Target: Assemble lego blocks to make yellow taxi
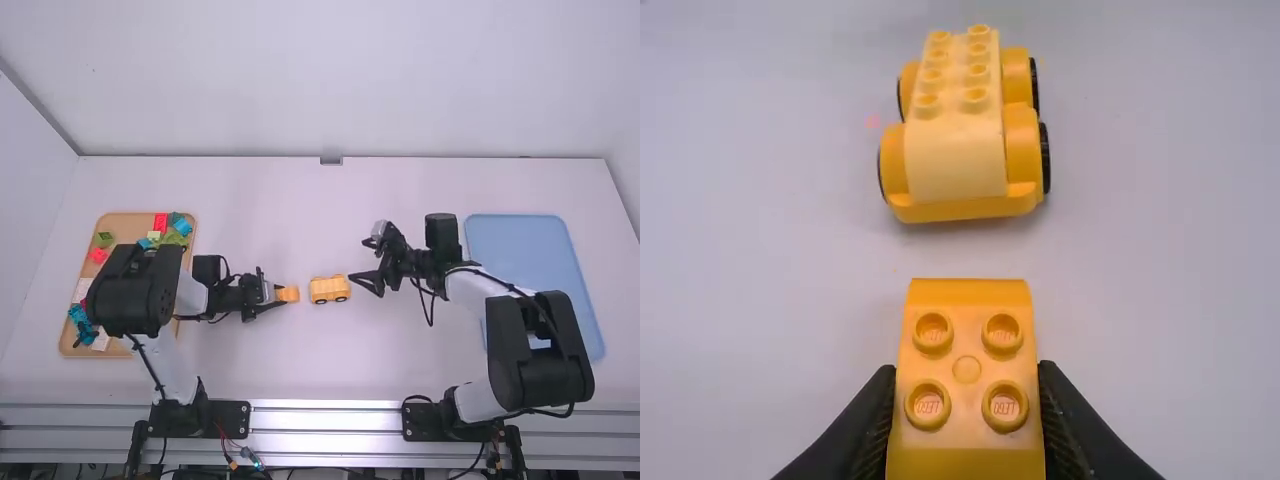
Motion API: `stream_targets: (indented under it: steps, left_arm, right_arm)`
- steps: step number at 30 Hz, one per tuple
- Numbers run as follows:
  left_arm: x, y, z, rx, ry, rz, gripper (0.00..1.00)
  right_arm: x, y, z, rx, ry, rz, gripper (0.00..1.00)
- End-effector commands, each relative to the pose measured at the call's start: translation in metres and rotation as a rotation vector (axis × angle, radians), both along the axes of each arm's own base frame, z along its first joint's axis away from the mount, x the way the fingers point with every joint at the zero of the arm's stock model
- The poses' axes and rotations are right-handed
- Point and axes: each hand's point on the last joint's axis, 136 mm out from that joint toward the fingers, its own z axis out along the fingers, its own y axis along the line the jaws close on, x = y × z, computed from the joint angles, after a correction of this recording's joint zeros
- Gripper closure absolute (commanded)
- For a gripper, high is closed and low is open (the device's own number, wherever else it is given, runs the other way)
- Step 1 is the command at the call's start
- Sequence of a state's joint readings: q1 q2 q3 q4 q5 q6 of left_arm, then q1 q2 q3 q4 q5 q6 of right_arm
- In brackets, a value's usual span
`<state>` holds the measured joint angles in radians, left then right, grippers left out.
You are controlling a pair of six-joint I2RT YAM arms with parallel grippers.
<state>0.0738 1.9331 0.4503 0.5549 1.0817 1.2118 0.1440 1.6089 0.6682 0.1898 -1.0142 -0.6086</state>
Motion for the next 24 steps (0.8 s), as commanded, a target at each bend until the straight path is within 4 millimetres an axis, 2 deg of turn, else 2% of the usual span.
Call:
stream_targets:
  steps: [1,6,10,17,19,24]
  left_arm:
    - [-0.005,-0.003,0.012,-0.071,0.065,0.039,0.84]
    - [0.0,-0.003,0.042,-0.149,0.032,0.128,0.77]
    - [-0.002,-0.006,0.06,-0.212,0.039,0.159,0.79]
    - [-0.005,-0.018,0.065,-0.245,0.097,0.09,0.85]
    - [0.0,-0.022,0.068,-0.26,0.133,0.061,0.87]
    - [0.01,-0.034,0.071,-0.246,0.158,0.014,0.98]
  right_arm:
    - [-0.012,0.002,-0.01,-0.041,-0.128,0.103,0.01]
    - [-0.023,0.011,-0.033,-0.071,-0.174,0.198,0.01]
    - [-0.027,0.022,-0.048,-0.052,-0.223,0.266,0.02]
    - [-0.026,0.038,-0.068,-0.029,-0.297,0.325,0.02]
    - [-0.025,0.041,-0.075,-0.025,-0.295,0.333,0.01]
    - [-0.02,0.045,-0.081,0.016,-0.268,0.353,0.02]
